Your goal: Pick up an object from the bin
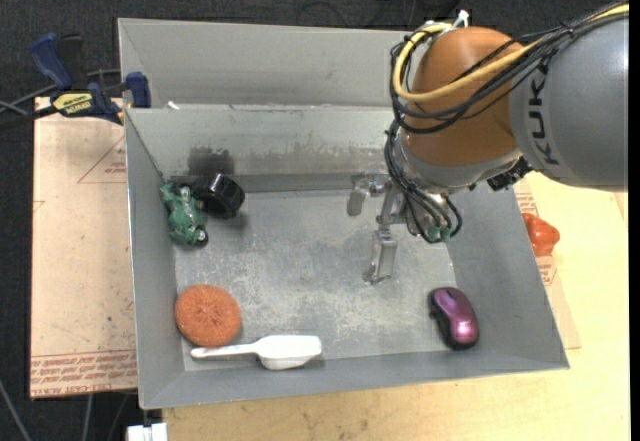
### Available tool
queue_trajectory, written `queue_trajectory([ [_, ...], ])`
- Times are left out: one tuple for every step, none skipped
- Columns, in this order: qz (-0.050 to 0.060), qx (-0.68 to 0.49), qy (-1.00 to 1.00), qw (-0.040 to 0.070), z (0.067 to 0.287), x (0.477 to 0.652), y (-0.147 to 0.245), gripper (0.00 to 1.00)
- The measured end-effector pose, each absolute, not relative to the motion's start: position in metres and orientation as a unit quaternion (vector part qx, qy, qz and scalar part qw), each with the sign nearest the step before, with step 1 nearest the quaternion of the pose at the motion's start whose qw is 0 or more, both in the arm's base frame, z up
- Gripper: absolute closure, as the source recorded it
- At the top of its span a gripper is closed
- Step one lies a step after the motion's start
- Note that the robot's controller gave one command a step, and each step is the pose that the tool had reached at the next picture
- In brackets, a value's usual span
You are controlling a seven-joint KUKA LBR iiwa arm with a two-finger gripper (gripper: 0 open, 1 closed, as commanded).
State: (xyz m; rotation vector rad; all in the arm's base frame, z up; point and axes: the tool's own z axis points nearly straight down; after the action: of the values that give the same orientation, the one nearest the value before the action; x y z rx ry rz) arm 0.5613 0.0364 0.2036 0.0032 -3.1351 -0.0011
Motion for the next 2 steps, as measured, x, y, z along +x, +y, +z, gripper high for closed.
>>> queue_trajectory([
  [-0.001,0.001,-1.000,-0.001,0.208,0.563,0.036,0.00],
  [0.000,0.010,-1.000,-0.005,0.175,0.544,0.050,0.00],
])
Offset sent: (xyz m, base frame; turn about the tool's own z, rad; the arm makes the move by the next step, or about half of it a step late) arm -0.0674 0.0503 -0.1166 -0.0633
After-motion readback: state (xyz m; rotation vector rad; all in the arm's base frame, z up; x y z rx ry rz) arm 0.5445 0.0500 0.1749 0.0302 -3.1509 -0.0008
